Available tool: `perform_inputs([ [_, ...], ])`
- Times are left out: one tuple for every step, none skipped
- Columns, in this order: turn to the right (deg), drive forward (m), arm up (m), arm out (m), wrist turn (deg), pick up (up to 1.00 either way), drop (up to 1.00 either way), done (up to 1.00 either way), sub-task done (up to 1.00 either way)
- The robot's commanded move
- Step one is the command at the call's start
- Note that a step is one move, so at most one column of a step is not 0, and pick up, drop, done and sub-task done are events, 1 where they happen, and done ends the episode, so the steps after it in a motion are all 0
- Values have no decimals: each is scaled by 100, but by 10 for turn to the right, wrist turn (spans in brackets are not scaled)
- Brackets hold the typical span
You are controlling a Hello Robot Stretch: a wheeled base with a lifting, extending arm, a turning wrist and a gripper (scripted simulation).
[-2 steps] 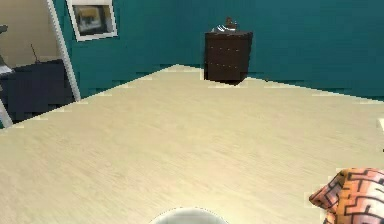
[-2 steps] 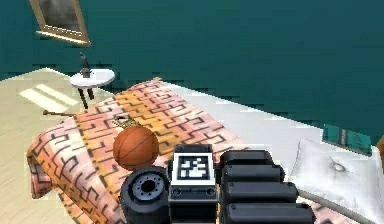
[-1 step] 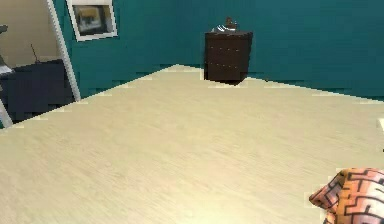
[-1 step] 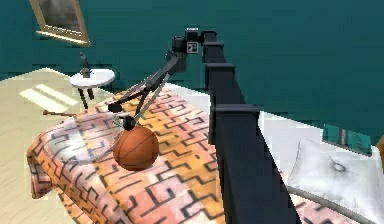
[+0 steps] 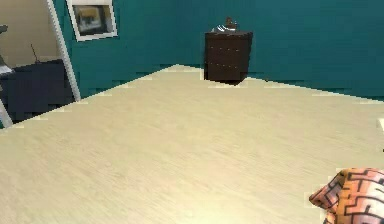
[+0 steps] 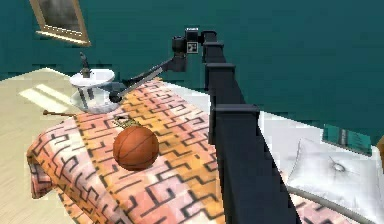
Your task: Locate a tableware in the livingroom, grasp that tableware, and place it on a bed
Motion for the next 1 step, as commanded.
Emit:
perform_inputs([
  [0, 0, 0, 0, 450, 0, 0, 0, 0],
])
